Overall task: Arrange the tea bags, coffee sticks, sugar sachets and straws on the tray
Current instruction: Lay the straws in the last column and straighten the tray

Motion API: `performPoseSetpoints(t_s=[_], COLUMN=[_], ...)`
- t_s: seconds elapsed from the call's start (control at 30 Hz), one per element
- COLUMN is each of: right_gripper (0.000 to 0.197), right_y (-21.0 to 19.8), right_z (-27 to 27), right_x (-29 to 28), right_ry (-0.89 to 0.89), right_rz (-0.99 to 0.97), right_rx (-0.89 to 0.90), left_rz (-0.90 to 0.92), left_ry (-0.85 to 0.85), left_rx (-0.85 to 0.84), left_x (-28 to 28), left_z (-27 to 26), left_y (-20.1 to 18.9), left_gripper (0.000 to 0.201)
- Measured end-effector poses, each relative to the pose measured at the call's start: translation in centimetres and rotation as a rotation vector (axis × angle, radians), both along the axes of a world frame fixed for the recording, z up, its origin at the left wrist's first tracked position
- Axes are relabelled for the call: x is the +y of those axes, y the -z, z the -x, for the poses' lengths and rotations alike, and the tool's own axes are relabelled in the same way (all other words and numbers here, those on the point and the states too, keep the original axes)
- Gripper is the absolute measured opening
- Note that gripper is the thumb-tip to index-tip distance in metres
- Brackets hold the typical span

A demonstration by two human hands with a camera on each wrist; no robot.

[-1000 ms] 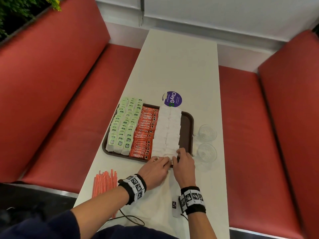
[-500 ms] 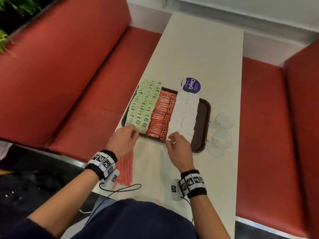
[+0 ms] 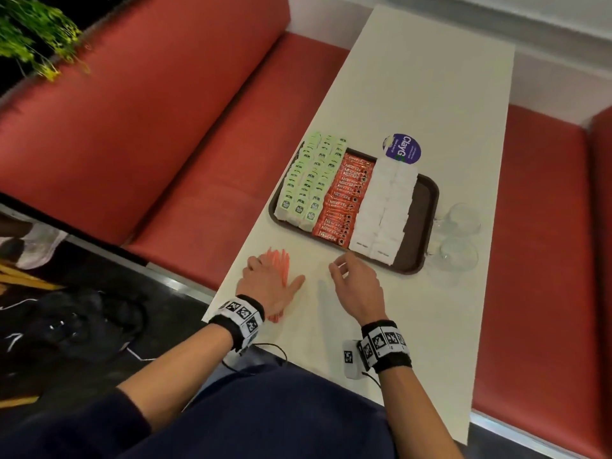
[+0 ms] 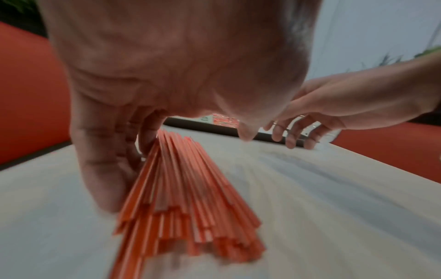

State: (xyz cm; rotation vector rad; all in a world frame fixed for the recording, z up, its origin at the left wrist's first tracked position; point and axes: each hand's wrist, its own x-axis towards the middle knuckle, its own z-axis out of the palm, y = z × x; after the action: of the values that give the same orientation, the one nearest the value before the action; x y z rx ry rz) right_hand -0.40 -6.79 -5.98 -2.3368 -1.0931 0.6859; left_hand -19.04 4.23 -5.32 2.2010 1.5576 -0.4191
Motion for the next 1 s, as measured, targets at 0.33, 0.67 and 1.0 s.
performPoseSetpoints(t_s=[0.33, 0.67, 1.0], right_gripper=[0.056, 0.144, 0.056], right_y=[-0.1, 0.7, 3.9], right_z=[-1.7, -3.2, -3.4], right_x=[-3.4, 1.5, -2.2], right_ry=[-0.111, -0.797, -0.845], right_rz=[-0.052, 0.332, 0.061], right_rx=[-0.170, -0.359, -0.730], left_rz=[-0.096, 0.019, -0.047], left_ry=[0.604, 0.583, 0.860], left_rx=[-0.037, -0.049, -0.101], left_x=[-1.2, -0.7, -0.7], left_z=[-5.0, -1.4, -4.2], left_y=[0.3, 0.5, 0.9], left_gripper=[0.086, 0.100, 0.042])
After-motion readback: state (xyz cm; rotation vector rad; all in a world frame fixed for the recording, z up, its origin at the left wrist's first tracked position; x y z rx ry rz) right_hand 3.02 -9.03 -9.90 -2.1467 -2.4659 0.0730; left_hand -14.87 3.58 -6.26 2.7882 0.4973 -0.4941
